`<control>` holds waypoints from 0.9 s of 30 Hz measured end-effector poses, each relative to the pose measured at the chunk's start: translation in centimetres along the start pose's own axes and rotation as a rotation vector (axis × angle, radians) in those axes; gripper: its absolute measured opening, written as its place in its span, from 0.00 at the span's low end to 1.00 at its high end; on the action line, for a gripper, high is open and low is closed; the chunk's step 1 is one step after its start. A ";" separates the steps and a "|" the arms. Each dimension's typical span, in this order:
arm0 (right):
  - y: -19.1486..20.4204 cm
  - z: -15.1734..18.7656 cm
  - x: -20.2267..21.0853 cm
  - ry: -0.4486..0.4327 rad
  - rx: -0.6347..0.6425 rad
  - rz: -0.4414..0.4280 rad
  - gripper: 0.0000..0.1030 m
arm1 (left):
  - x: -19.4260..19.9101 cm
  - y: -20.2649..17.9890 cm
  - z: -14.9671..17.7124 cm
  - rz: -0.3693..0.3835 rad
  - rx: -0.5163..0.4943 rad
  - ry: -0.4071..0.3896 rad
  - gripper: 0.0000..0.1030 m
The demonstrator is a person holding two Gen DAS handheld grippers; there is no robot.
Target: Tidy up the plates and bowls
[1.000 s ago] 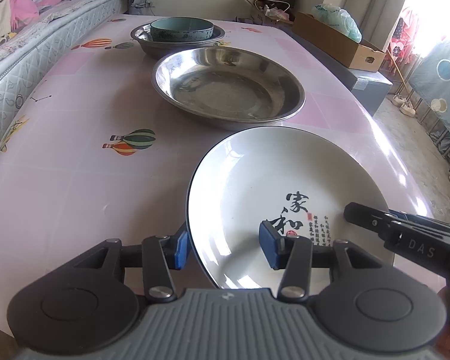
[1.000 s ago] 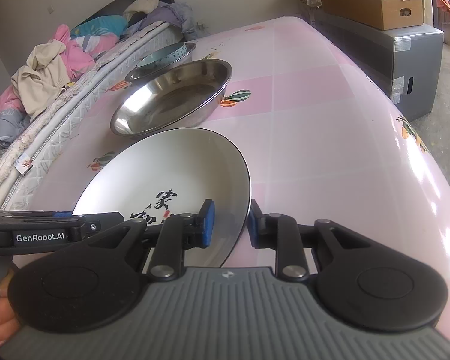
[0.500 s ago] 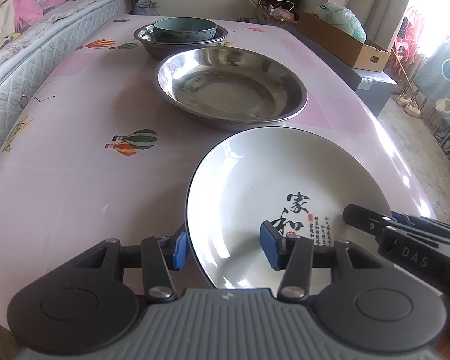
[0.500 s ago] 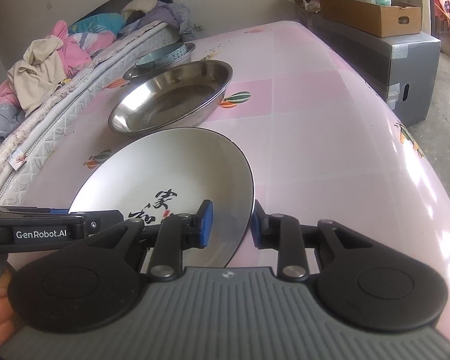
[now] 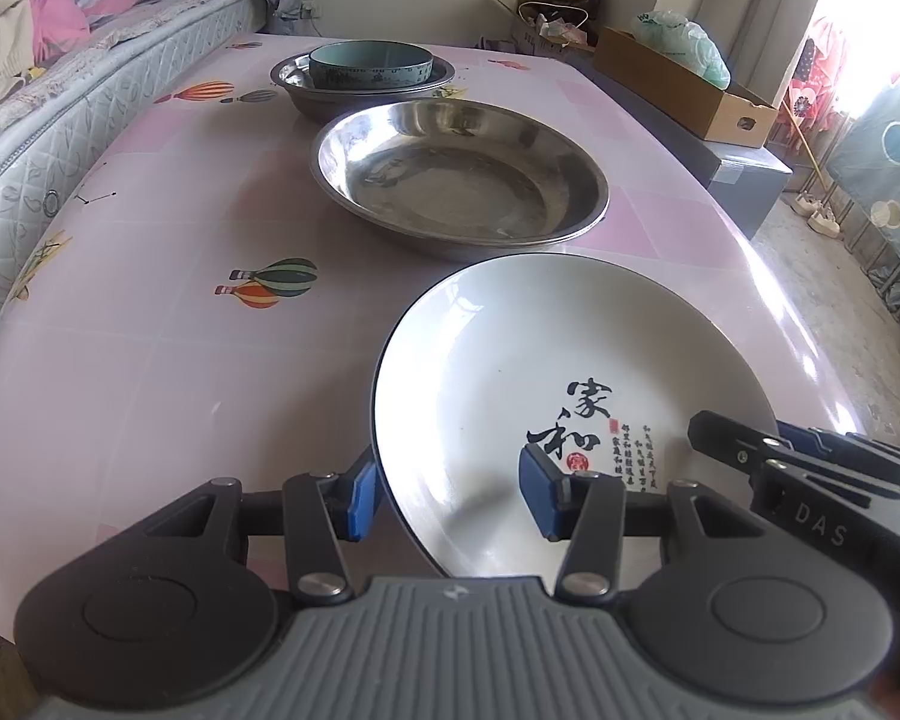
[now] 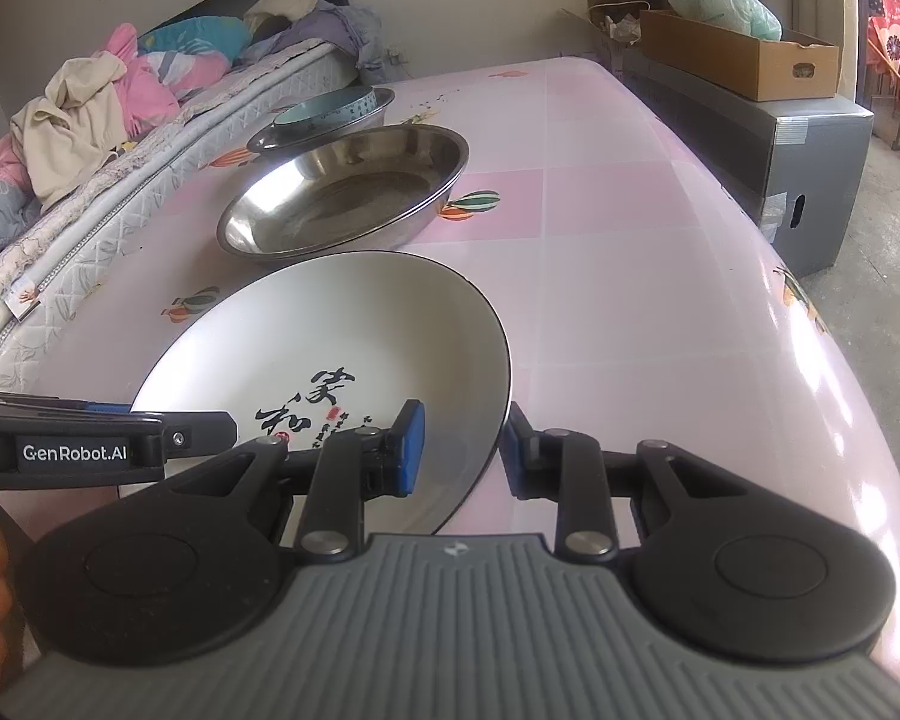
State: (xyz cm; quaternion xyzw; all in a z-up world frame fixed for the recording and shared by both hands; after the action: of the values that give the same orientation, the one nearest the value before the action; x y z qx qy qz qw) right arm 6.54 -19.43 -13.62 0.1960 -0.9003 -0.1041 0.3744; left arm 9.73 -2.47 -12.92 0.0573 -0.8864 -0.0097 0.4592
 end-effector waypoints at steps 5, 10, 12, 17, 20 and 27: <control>0.1 0.0 0.3 -0.003 0.011 0.006 0.26 | 0.2 -0.1 0.1 0.000 -0.001 -0.004 0.47; 0.1 0.0 0.5 -0.004 0.013 0.008 0.26 | 0.4 -0.2 0.1 0.000 -0.005 -0.009 0.47; 0.1 0.0 0.6 -0.005 0.014 0.010 0.26 | 0.6 -0.3 0.2 0.001 -0.007 -0.014 0.47; 0.2 0.2 1.0 -0.007 0.023 0.018 0.26 | 0.9 -0.5 0.2 0.006 -0.015 -0.025 0.47; 0.1 0.3 1.3 -0.010 0.023 0.022 0.26 | 1.0 -0.6 0.2 0.008 -0.021 -0.029 0.47; -0.1 0.5 1.8 -0.015 0.029 0.033 0.26 | 1.2 -0.9 0.2 0.014 -0.027 -0.039 0.47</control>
State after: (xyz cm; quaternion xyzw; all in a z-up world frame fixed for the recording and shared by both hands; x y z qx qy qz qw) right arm 5.00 -20.25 -12.87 0.1858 -0.9076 -0.0865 0.3665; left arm 8.97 -3.46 -12.08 0.0445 -0.8954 -0.0195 0.4426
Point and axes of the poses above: each gripper's, at about its wrist camera, not at the fingertips, and x roughly against the way its jaws point, y to its left, z to its underside, the point moved 5 cm from there along -x, roughly the way its jaws point, and after that the axes turned 14 degrees about -z, right-handed, at the moved point
